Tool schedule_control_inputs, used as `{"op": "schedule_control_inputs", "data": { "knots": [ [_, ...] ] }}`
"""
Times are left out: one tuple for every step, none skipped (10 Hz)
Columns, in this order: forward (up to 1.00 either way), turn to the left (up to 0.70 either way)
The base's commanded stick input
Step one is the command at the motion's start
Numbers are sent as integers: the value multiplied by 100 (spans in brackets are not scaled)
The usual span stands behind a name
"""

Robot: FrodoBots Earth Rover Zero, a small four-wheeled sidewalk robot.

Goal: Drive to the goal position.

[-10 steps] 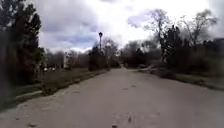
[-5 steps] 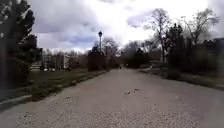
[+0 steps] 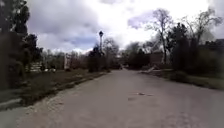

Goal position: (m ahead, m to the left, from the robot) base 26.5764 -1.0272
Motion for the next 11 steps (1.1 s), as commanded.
{"op": "schedule_control_inputs", "data": {
  "knots": [
    [70, 0],
    [70, 0],
    [70, 0],
    [70, 0],
    [70, 0],
    [70, 0],
    [70, 0],
    [70, 0],
    [70, 0],
    [70, 0],
    [70, 0]
  ]
}}
